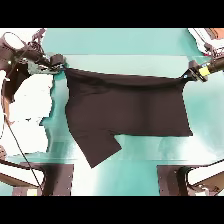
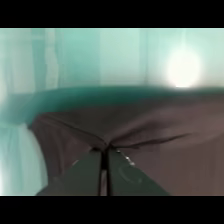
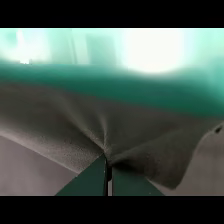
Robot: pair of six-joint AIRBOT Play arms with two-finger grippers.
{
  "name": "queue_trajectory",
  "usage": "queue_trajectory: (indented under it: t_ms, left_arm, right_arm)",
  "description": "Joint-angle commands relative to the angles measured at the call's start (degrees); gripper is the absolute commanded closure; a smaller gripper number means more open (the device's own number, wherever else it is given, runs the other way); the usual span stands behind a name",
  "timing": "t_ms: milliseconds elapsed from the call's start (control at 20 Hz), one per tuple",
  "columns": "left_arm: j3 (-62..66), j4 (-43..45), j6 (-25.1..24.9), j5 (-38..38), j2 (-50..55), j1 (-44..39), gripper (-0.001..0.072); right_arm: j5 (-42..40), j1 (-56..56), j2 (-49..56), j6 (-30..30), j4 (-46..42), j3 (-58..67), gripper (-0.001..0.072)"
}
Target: Fold the shirts.
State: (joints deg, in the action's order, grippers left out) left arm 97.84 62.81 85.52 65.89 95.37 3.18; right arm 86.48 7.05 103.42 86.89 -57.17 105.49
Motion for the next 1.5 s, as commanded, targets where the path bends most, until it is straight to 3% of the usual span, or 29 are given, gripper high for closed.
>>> queue_trajectory:
  t_ms: [0,250,650,700,750,800,900,1050,1450]
  left_arm:
    - [-0.15,-1.33,-0.57,-4.5,2.69,0.02,0.0682]
    - [-1.7,5.88,-2.03,11.39,2.67,-1.2,0.0683]
    - [-11.87,6.23,-2.82,4.28,2.69,-4.7,0.0668]
    - [-11.45,6.23,-2.71,5.64,2.64,-4.15,0.0367]
    - [-11.17,6.25,-1.86,7.3,2.54,-3.41,0.0115]
    - [-10.49,6.27,-1.51,10.05,2.51,-2.51,0.0167]
    - [-10.43,7.98,-1.49,13.29,0.57,-0.76,0.0164]
    - [-16.06,12.2,-1.49,12.52,-7.15,-0.17,0.0165]
    - [-55.01,5.27,1.14,5.75,-32.92,-5.9,0.0165]
  right_arm:
    - [-4.24,-0.24,5.14,-0.02,-1.49,6.75,0.0699]
    - [6.58,-3.13,4.7,-4.09,-17.18,8.26,0.0699]
    - [7.1,-5.75,4.72,-4.46,-19.67,0.11,0.0688]
    - [8.02,-5.75,4.7,-4.5,-19.37,0.46,0.0492]
    - [9.09,-5.7,4.7,-4.55,-19.45,1.27,0.0308]
    - [10.95,-5.16,4.68,-5.07,-19.39,2.62,0.0299]
    - [13.86,-3.96,3.43,-5.51,-19.41,4.13,0.03]
    - [11.34,-1.38,-4.13,-5.55,-19.39,-2.21,0.03]
    - [1.57,2.36,-24.96,-5.53,-18.93,-28.06,0.03]
